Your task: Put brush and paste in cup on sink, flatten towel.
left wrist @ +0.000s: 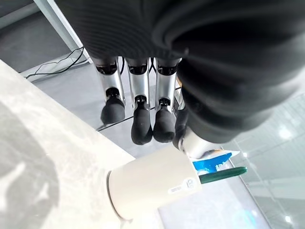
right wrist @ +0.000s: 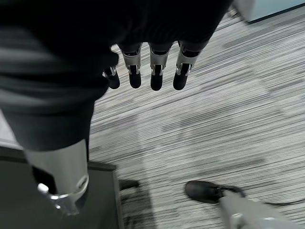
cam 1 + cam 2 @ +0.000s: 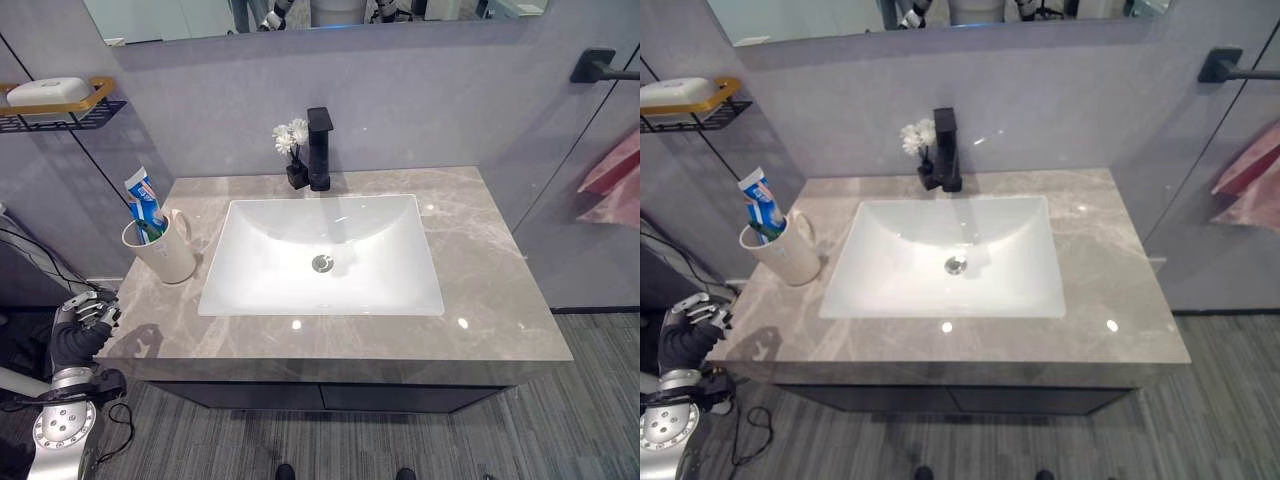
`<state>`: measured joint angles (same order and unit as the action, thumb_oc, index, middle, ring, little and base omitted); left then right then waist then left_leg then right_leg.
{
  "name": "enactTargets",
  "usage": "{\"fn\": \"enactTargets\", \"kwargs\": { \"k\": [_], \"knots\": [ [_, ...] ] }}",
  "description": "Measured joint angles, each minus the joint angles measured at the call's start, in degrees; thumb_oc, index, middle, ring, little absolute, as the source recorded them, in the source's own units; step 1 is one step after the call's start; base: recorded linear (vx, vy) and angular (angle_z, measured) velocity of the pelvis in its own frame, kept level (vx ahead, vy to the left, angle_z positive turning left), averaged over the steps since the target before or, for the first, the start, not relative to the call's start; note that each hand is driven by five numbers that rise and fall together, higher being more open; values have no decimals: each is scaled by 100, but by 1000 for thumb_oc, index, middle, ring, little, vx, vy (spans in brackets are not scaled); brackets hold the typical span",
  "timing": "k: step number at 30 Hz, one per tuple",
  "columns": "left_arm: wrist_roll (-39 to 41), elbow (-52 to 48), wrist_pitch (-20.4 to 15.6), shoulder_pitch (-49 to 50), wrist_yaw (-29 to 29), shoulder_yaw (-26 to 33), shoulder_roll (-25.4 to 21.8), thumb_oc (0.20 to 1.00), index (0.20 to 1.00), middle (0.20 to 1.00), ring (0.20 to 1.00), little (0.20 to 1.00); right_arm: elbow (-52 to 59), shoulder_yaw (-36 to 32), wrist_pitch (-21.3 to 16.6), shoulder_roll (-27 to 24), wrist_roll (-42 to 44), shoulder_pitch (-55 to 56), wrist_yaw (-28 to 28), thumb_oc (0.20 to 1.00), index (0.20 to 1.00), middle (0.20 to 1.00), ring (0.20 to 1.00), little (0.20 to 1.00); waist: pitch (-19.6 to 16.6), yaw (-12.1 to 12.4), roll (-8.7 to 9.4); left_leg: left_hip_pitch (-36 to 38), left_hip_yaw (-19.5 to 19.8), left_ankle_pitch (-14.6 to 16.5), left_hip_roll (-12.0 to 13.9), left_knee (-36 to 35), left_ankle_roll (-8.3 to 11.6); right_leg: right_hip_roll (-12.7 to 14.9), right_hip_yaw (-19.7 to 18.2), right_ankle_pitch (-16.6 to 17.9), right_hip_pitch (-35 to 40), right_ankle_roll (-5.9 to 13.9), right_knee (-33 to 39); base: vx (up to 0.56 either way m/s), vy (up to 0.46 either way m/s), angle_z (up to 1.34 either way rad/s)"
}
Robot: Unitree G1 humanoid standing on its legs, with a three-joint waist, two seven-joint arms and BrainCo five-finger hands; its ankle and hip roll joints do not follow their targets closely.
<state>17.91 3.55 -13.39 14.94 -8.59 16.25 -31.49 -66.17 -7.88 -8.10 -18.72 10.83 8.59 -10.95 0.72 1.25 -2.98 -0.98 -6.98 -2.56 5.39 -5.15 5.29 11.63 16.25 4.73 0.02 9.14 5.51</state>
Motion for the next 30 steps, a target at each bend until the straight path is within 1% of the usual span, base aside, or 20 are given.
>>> {"fn": "enactTargets", "kwargs": {
  "k": [4,6,13,15,17,21,24,25,27,28,29,30],
  "knots": [
    [98,-56,35,42,156,-106,-1,200,200,200,200,200,38,19,-6,1,-49,-71,-2,1000,1000,1000,1000,1000,-17,20,-43,0,0,0,1,-1,1,1,-1,0,0,0,0,34,-10,0],
    [241,-64,147,89,278,-140,-12,200,200,200,200,200,24,71,7,0,-63,-87,-3,1000,1000,1000,1000,1000,-19,34,-47,-1,1,1,4,-2,0,-1,0,0,-1,-1,0,52,-13,0],
    [428,-75,247,166,509,-202,-129,200,200,200,200,200,-28,231,47,4,-263,-60,0,1000,1000,1000,1000,1000,-41,16,3,16,-15,0,-4,-1,-2,2,-19,2,1,-2,-41,29,26,-1],
    [458,-75,249,160,515,-243,-230,200,200,200,200,200,-56,239,53,2,-276,-63,1,1000,1000,1000,1000,1000,-31,22,27,44,-51,2,-5,0,-5,3,-55,5,4,-5,-47,2,53,-10],
    [467,-75,250,160,529,-318,-238,200,200,200,200,200,-63,238,56,2,-324,-81,1,1000,1000,1000,1000,1000,-15,61,50,108,-169,24,-15,1,-33,14,-171,7,-1,-4,-47,-8,72,-21],
    [472,-85,250,97,627,-464,-245,200,200,200,200,200,-98,234,81,-7,-387,-92,4,1000,1000,1000,1000,1000,5,38,74,109,-180,37,-66,1,-57,66,-191,26,-10,21,-47,-1,98,-5],
    [476,-98,250,99,680,-577,-269,200,200,200,200,200,-189,231,115,-38,-493,-93,7,1000,1000,1000,1000,1000,28,24,94,116,-202,69,-165,-3,-105,158,-215,43,-14,51,-49,6,150,-1],
    [477,-107,251,98,715,-590,-277,200,200,200,200,200,-204,230,127,-43,-499,-100,8,1000,1000,1000,1000,1000,42,6,108,122,-235,78,-235,-9,-120,204,-232,58,-22,77,-50,4,129,-4],
    [479,-159,250,100,735,-614,-326,200,200,200,200,200,-194,231,175,-81,-513,-116,13,1000,1000,1000,1000,1000,72,16,113,153,-279,120,-283,-26,-189,289,-293,83,-26,124,-50,-4,208,-12],
    [504,-172,250,97,749,-620,-351,200,200,200,200,200,-193,241,180,-89,-593,-117,15,1000,1000,1000,1000,1000,106,18,162,188,-319,154,-398,-36,-238,363,-314,148,-25,156,-68,-13,209,-13],
    [567,-186,252,93,762,-651,-369,200,200,200,200,200,-183,246,187,-118,-641,-130,17,1000,1000,1000,1000,1000,109,13,112,187,-319,165,-382,-41,-265,412,-318,124,-50,172,-150,-39,195,-14],
    [623,-225,250,94,766,-652,-393,200,200,200,200,200,-169,258,200,-158,-728,-169,16,1000,1000,1000,1000,1000,138,-26,146,183,-362,180,-435,-42,-297,472,-321,102,-211,175,-344,-38,185,-19]
  ]
}}
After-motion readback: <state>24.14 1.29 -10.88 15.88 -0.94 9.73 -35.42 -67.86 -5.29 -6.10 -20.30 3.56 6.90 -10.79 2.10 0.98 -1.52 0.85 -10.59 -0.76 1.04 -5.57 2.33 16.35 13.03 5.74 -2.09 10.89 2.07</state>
